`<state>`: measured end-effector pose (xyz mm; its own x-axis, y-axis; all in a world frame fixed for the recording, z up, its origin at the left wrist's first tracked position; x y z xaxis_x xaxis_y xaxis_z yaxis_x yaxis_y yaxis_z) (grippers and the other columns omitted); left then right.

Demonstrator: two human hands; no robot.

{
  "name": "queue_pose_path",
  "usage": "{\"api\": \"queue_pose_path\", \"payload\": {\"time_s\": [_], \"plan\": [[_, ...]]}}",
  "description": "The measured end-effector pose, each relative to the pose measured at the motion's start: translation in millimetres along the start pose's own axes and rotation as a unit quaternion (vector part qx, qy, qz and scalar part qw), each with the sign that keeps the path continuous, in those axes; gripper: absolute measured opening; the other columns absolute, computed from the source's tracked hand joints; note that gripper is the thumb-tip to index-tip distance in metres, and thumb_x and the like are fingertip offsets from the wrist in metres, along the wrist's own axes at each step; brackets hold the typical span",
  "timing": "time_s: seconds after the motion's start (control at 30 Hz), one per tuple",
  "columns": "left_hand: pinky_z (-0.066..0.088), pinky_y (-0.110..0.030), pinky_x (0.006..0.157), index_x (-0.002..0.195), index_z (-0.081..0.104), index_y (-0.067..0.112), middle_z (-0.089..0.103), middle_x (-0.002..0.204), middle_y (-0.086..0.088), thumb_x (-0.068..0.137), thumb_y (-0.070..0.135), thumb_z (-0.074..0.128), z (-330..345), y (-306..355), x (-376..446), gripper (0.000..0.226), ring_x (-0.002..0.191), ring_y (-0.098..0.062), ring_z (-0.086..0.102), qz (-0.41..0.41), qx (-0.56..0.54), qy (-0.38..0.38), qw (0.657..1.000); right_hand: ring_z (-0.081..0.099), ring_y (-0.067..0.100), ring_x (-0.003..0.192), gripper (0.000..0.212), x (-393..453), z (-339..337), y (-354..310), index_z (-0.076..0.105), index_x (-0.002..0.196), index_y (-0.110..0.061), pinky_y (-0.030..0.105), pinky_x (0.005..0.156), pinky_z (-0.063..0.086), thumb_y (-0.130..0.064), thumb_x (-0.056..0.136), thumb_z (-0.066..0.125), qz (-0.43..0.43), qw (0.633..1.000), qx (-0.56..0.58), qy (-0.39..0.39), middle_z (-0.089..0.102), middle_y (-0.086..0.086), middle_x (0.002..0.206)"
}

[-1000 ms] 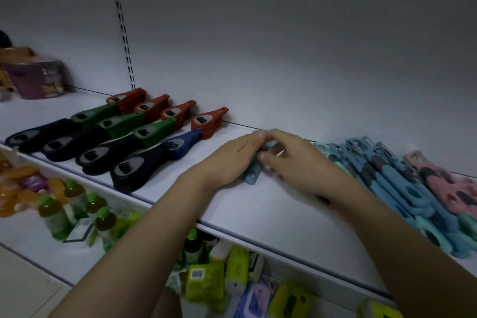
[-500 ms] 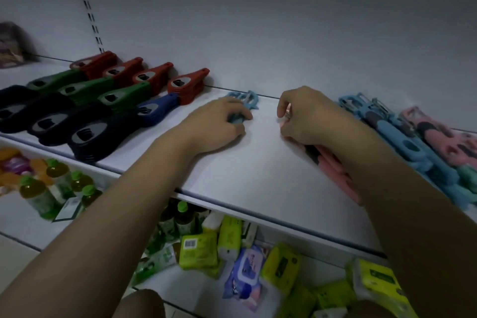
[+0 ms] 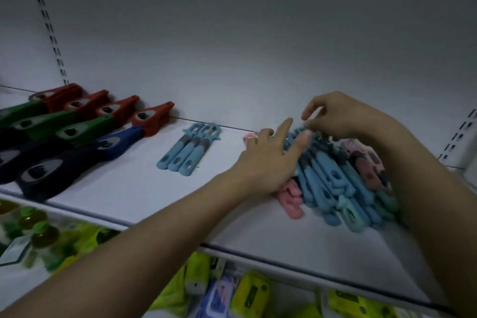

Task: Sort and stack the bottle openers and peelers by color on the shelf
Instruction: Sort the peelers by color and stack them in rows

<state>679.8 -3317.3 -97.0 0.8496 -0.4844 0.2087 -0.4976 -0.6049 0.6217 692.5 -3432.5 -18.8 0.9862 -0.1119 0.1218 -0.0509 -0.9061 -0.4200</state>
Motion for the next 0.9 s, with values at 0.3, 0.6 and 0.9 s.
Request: {"api": "queue_pose_path", "payload": {"time_s": [0.3,0.6,0.9], "plan": [[0.023,-0.044,0.111,0.145,0.036,0.036,0.039,0.149,0.001,0.076,0.078,0.0,21.8,-12.0,64.1,0.089,0.135,-0.027,0.029,0.033,0.083,-0.049,0.995,0.066,0.016,0.065,0.014,-20.6,-10.5,35.7,0.066,0.09,-0.02,0.028,0.058,0.05,-0.034,0.091,0.066,0.023,0.994,0.089,0.062,0.07,0.002,0.082],[0.026,-0.044,0.108,0.134,0.048,0.035,0.038,0.135,0.001,0.1,0.054,0.032,2.1,-13.9,48.8,0.042,0.13,-0.02,0.027,-0.007,0.059,0.054,0.997,0.054,0.008,0.077,0.035,-32.3,9.0,28.0,0.055,0.104,-0.025,0.026,0.059,0.045,-0.042,0.08,0.073,0.057,0.996,-0.062,-0.005,0.05,-0.008,0.091],[0.023,-0.037,0.1,0.124,0.053,0.023,0.036,0.124,0.004,0.099,0.061,0.025,-35.4,-5.2,46.0,0.053,0.126,-0.016,0.029,-0.018,0.044,0.182,0.982,0.071,0.017,0.057,0.021,-27.7,-6.3,36.5,0.058,0.101,-0.023,0.033,0.059,0.06,-0.027,0.086,0.073,0.054,0.984,0.155,0.072,0.073,0.005,0.079]]}}
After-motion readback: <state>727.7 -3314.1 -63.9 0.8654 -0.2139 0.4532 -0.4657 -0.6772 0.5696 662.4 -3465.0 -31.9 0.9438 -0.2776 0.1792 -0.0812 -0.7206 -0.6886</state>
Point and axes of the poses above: each hand's wrist, its own x-axis towards the middle knuckle, its own z-axis out of the palm, y = z × x, the point moved 10 cm from there along x, towards the middle knuckle
